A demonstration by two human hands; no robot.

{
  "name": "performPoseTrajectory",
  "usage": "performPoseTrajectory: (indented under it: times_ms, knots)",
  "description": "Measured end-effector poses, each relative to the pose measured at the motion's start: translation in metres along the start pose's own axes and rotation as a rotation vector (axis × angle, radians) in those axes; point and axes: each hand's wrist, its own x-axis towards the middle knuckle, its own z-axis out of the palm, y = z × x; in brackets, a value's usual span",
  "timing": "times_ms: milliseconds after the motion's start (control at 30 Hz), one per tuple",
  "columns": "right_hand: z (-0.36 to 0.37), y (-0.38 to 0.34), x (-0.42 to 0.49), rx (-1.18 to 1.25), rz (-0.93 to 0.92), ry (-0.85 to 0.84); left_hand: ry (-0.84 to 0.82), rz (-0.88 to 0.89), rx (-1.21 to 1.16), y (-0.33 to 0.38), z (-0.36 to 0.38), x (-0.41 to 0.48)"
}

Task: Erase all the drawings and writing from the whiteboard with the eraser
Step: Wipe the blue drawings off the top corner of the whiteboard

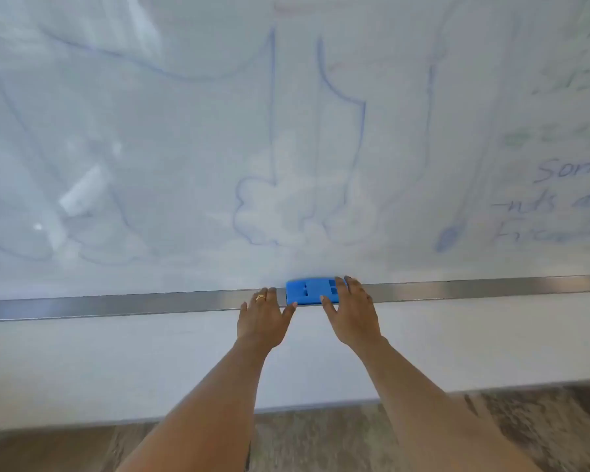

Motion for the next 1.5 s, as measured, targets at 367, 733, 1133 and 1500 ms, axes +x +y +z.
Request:
performPoseTrajectory:
  times_ms: [367, 733, 1133, 1500]
  knots:
    - [0.048, 0.032, 0.052, 0.053, 0.071, -0.066, -0.084, -0.237, -0.323, 0.012, 0.043, 0.065]
    - [0.064, 0.042, 0.06, 0.136, 0.123, -0.119, -0.134, -0.294, -0.385, 0.036, 0.057, 0.076]
    - [0.062, 0.038, 0.056, 0.308, 0.078, -0.039, 0.098, -0.382, -0.847, 0.042, 0.045, 0.071]
    - [0.017, 0.015, 0.045, 0.341, -0.15, 0.036, 0.185, -0.495, -1.078, 0.016, 0.002, 0.048]
